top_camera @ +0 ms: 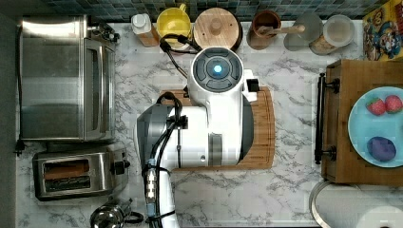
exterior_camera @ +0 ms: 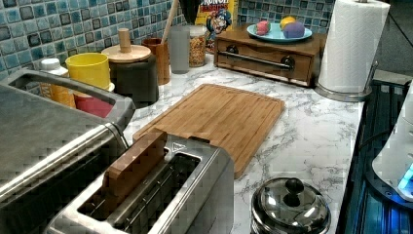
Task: Turn on the toaster.
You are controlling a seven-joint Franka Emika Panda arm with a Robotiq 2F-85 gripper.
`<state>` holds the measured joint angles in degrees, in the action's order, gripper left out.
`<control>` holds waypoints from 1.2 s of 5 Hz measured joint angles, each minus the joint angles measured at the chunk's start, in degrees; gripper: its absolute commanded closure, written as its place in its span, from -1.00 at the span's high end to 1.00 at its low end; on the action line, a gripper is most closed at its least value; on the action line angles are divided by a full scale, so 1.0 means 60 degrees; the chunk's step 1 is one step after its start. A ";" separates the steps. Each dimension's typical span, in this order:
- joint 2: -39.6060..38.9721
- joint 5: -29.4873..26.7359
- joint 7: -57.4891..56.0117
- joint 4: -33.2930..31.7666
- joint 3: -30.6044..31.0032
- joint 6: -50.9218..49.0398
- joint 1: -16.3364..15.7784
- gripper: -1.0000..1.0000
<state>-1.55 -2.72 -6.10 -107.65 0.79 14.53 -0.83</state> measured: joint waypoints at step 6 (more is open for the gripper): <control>0.1079 -0.1773 -0.2919 -0.2742 0.1115 0.1564 -0.0268 -1.00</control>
<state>4.92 -13.35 -23.61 -124.10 7.48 23.92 -2.44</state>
